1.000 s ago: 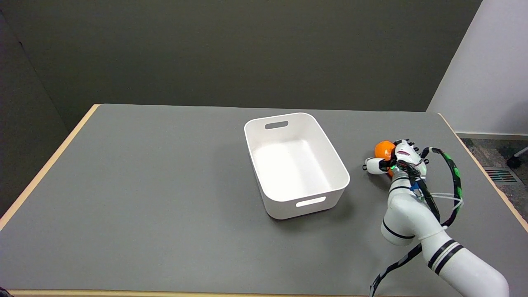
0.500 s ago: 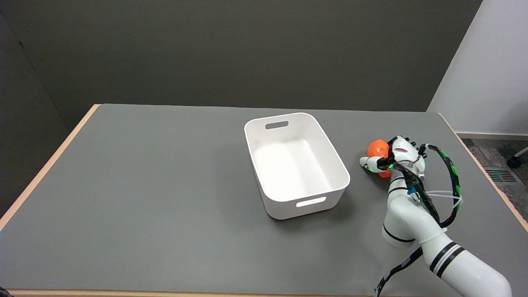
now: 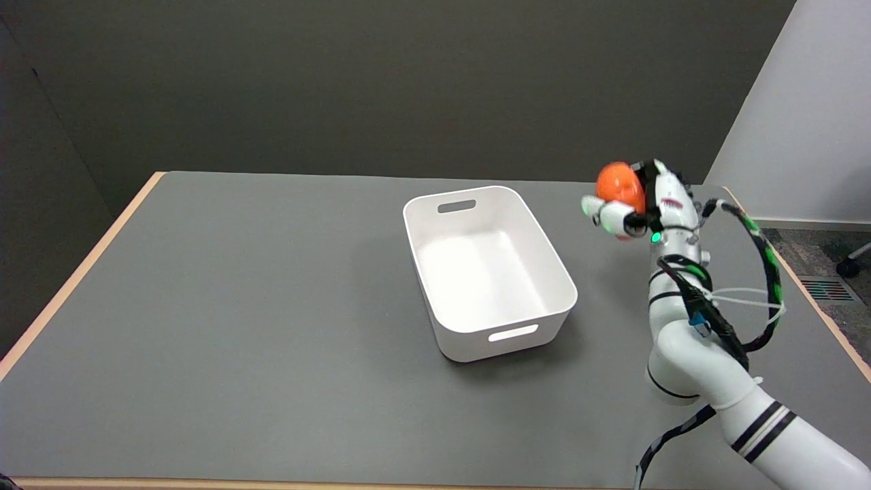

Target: Pick up mango.

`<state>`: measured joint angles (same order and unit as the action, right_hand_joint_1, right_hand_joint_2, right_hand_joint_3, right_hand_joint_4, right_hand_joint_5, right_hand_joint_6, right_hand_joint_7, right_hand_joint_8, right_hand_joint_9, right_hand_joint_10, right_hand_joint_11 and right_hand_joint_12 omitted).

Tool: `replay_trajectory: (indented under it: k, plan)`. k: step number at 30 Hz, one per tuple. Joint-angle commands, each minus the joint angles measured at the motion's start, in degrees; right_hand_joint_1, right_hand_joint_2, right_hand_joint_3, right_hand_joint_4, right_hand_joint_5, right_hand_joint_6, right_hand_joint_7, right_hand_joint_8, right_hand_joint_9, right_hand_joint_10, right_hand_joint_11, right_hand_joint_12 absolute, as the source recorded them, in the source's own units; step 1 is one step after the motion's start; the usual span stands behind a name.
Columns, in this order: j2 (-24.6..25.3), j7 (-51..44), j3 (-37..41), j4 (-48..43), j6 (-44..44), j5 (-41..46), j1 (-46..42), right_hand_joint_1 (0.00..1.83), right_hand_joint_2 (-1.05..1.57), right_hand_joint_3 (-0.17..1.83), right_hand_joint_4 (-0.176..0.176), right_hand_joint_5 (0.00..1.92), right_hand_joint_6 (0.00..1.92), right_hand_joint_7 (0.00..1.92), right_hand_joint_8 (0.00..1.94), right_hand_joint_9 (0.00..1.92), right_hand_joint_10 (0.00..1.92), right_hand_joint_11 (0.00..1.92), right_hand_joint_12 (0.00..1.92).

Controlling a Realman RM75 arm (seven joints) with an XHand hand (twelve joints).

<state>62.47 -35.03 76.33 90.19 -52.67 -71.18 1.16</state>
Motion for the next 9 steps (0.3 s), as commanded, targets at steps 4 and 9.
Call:
replay_trajectory:
  k: [4, 9]
  plan:
    - [-2.20, 45.59, -11.59, 19.85, 11.50, -31.47, -4.54, 1.12, 1.21, 0.36, -0.176, 0.50, 1.67, 0.59, 1.79, 0.79, 1.92, 0.33, 1.92]
    - [-1.23, 45.76, -19.55, 16.78, 10.15, -31.81, -7.46, 1.12, 1.17, 0.42, -0.176, 0.52, 1.71, 0.57, 1.76, 0.82, 1.92, 0.34, 1.92]
